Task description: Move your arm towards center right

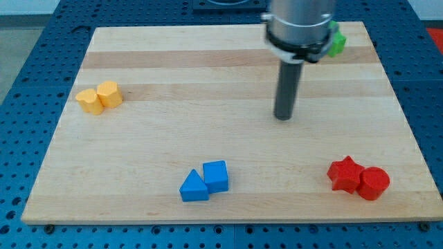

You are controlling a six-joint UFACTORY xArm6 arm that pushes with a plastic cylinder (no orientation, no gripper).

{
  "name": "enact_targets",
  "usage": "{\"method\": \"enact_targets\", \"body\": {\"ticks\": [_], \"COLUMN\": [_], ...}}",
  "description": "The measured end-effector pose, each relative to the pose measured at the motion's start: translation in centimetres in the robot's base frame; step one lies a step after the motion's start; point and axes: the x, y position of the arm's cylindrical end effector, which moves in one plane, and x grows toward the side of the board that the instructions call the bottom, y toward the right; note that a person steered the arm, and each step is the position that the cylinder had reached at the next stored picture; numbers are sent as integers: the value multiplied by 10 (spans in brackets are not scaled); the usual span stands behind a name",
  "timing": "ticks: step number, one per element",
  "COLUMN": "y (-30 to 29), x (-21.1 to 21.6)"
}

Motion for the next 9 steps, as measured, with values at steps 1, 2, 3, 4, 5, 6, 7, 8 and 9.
{"method": "enact_targets", "body": {"ticks": [1,2,3,4,5,6,7,8,9], "y": [46,92,107,107,107,107,108,127,140], "x": [-44,-84,-100,-103,-110,-111,-111,-110,-110]}}
